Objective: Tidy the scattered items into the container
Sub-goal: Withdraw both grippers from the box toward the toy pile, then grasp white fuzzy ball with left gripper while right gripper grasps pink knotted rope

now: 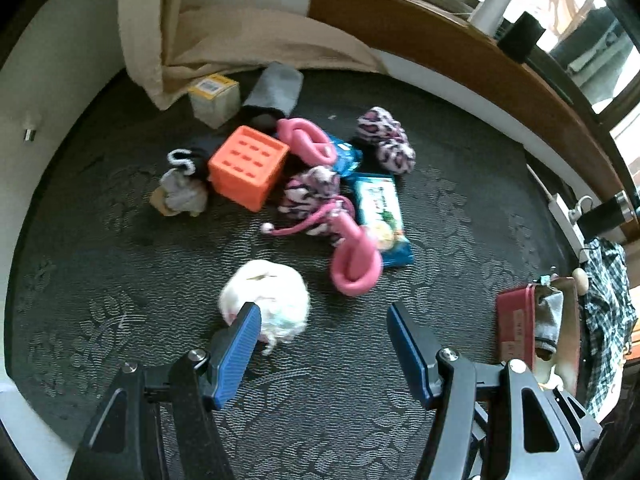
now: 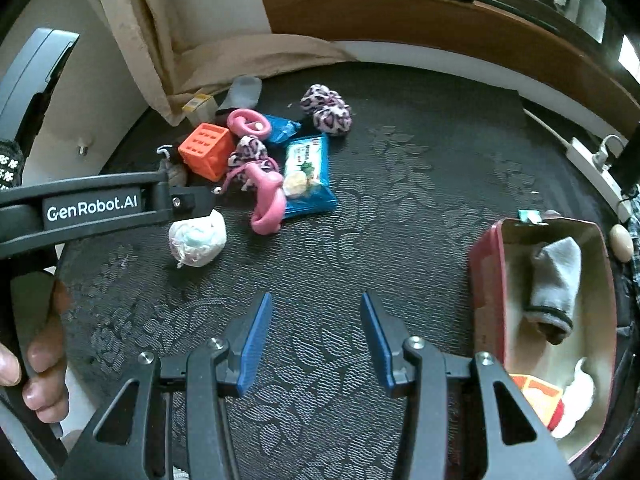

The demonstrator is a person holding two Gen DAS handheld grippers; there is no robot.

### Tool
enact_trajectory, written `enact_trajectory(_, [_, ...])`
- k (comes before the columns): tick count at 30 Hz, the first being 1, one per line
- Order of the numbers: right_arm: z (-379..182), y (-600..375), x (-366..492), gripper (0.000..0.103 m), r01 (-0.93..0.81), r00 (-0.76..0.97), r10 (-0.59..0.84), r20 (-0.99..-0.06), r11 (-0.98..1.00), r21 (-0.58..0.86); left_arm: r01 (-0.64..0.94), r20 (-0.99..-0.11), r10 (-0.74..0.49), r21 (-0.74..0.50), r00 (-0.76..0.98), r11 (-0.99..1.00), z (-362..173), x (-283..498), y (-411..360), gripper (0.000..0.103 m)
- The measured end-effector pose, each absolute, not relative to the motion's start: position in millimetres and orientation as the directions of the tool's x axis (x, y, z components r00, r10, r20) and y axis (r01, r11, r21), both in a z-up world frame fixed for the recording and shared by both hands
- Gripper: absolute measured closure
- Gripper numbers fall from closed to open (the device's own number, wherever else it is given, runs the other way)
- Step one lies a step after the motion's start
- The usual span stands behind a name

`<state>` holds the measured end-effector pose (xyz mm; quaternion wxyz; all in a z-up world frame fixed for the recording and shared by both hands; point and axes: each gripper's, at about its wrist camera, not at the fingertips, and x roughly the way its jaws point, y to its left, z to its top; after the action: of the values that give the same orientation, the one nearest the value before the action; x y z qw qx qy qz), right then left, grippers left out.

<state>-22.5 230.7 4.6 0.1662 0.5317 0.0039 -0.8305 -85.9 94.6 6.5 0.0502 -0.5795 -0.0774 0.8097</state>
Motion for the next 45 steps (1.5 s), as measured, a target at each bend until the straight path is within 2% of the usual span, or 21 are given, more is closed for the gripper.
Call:
enact_trajectory(10, [-9.2,204.6,-30.7,0.05,0.268,-0.345,-0.268,-0.899,-0.947,0.18,0.046,-0.946,0.199,-0.218,-0.256,-0.975,-20.6,-93.5,56.2,0.036])
enact_trajectory(23, [-21.1,200.1,-44.1,0.05,0.198,-0.325,-0.217,-0.921,-0.967,0.158,0.007,-0.961,0.23,-0.234,-0.157,-0.972,-58.3,-114.2,57.6,0.036])
enact_trajectory(24, [-21.7,200.6,-45.7,0.05,0.191,-0.323,-0.213,-0.922,-0.969,0.156,0.002,-0.963,0.227,-0.229,-0.149,-0.973,-61.8,-115.8,58.8,0.03])
enact_trajectory(25, [-22.2,201.2,-47.3,0.05,0.185,-0.322,-0.209,-0.923,-0.97,0.155,0.001,-0.965,0.221,-0.223,-0.143,-0.975,-64.7,-117.3,59.3,0.029])
enact_trajectory(33, [-27.6,198.5,-60.5,0.05,0.156,-0.301,-0.19,-0.935,-0.977,0.148,-0.029,-0.969,0.215,-0.213,-0.118,-0.977,-82.5,-125.8,61.2,0.029])
enact_trajectory(38, [-29.8,191.4,-73.3,0.05,0.162,-0.296,-0.197,-0.935,-0.975,0.154,-0.047,-0.962,0.24,-0.235,-0.134,-0.971,-78.2,-126.5,59.2,0.035])
enact_trajectory(45, [-33.6,178.3,-96.3,0.05,0.17,-0.275,-0.247,-0.929,-0.964,0.206,-0.003,-0.958,0.226,-0.23,-0.177,-0.973,-68.4,-128.5,40.3,0.036])
